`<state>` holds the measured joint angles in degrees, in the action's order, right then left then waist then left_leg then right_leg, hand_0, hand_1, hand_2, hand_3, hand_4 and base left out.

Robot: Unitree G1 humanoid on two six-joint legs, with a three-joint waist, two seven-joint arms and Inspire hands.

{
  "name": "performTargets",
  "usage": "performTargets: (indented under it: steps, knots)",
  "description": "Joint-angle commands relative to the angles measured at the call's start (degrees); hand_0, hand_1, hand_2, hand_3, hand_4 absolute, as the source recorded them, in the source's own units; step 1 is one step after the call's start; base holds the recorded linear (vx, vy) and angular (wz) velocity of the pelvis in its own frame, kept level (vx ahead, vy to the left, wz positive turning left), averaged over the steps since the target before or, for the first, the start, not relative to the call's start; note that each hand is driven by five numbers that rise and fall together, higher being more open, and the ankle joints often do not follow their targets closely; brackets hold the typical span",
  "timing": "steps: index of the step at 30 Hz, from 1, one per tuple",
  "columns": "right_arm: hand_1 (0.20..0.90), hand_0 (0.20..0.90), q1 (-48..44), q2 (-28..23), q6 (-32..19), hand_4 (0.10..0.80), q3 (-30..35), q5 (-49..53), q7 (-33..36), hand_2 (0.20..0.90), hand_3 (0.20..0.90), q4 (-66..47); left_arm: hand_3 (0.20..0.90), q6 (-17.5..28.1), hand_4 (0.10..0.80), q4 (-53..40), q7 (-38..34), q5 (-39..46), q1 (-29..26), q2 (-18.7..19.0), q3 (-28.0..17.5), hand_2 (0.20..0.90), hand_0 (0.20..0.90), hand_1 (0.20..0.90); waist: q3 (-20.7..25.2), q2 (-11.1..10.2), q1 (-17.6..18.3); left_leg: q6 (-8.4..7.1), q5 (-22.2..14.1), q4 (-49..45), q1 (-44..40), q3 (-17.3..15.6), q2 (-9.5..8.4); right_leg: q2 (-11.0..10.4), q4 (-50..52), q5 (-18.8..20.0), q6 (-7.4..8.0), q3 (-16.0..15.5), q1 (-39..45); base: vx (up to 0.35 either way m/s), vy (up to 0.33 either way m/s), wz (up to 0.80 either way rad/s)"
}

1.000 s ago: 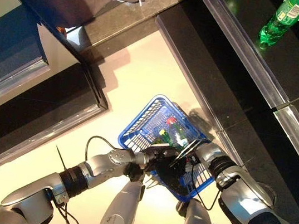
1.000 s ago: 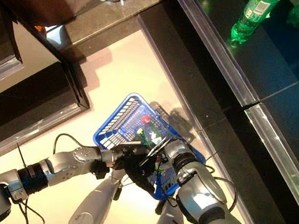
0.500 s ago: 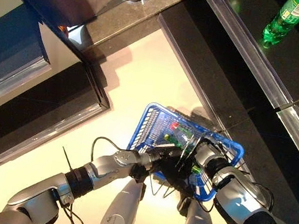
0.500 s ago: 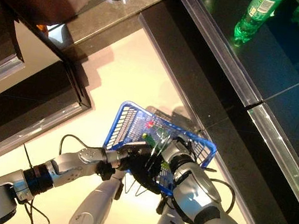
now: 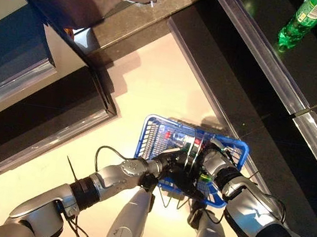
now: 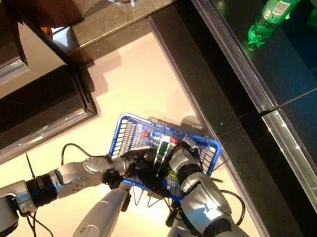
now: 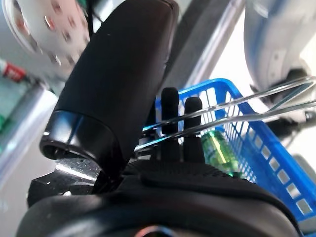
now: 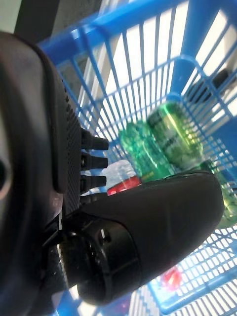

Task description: Pick up the drink and place into the basket.

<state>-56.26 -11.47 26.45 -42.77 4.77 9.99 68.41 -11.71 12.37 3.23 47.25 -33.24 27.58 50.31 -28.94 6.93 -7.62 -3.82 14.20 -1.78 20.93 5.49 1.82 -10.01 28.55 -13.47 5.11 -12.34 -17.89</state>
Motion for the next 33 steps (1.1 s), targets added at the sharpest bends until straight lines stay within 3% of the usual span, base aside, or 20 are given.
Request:
performTargets:
  steps: [1, 8, 13, 16, 25, 33]
  knots:
    - [0.9, 0.9, -2.2, -3.9, -4.4, 0.8, 0.4, 1.8, 4.6, 0.9, 0.9, -7.2, 0.2, 13.5, 0.1, -19.8, 3.8, 3.3, -1.0, -6.7, -9.5, 0.3, 0.3, 0.3, 4.1, -2.9, -1.2, 3.08, -9.7, -2.4, -6.7, -1.4, -1.43, -0.5, -22.4, 18.1, -1.35, -0.2, 6.0, 0.0, 0.0, 0.0]
    - [0.9, 0.9, 16.4, -11.1, -1.8, 0.8, 4.3, 1.6, 5.0, 0.9, 0.9, -38.8, 0.2, 13.0, 0.1, -23.6, -0.2, -1.1, 15.9, -3.3, -20.8, 0.3, 0.3, 0.3, 6.5, -5.0, 0.1, 2.43, -9.9, -0.3, -10.1, -1.7, -0.16, 0.7, -24.1, 17.2, -1.51, 0.3, 9.3, 0.01, -0.011, -0.01]
    - [0.9, 0.9, 31.3, -13.6, -7.6, 0.8, 9.7, -2.1, 2.1, 0.9, 0.9, -53.0, 0.2, 13.9, 0.1, -22.4, -2.4, -2.1, 25.0, -2.8, -26.9, 0.3, 0.3, 0.3, 9.1, -6.3, 1.2, 2.35, -9.9, 0.7, -12.3, -1.9, 0.6, 1.4, -24.9, 16.8, -1.38, 1.0, 11.6, 0.061, -0.038, -0.01]
    - [0.9, 0.9, 41.0, -13.6, -14.6, 0.8, 13.4, -1.2, 1.6, 0.9, 0.9, -59.2, 0.2, 15.1, 0.1, -18.7, -5.8, -4.7, 29.8, -4.2, -29.8, 0.3, 0.3, 0.3, 11.7, -7.1, 2.0, 2.31, -10.1, 1.5, -14.5, -2.3, 1.16, 1.9, -25.3, 16.4, -1.21, 1.6, 13.5, 0.113, -0.049, -0.06]
    - [0.9, 0.9, 54.1, -11.9, -25.3, 0.8, 18.3, 2.4, -5.8, 0.9, 0.9, -64.7, 0.2, 17.3, 0.1, -7.3, -9.1, -4.2, 37.3, -8.1, -35.5, 0.3, 0.3, 0.3, 17.2, -7.9, 4.1, 1.95, -10.9, 2.0, -18.3, -3.9, 2.2, 2.6, -26.0, 15.8, -1.17, 3.3, 16.9, 0.083, -0.015, -0.07]
    - [0.9, 0.9, 61.0, -8.9, -33.2, 0.8, 21.9, 5.8, -7.9, 0.9, 0.9, -52.5, 0.2, 23.1, 0.1, 12.1, -6.5, -1.9, 40.4, -13.6, -40.5, 0.3, 0.3, 0.3, 20.1, -8.2, 6.4, 1.13, -11.3, 3.2, -21.2, -6.0, 3.37, 2.4, -27.4, 15.6, -0.85, 4.1, 19.3, 0.021, -0.008, -0.14]
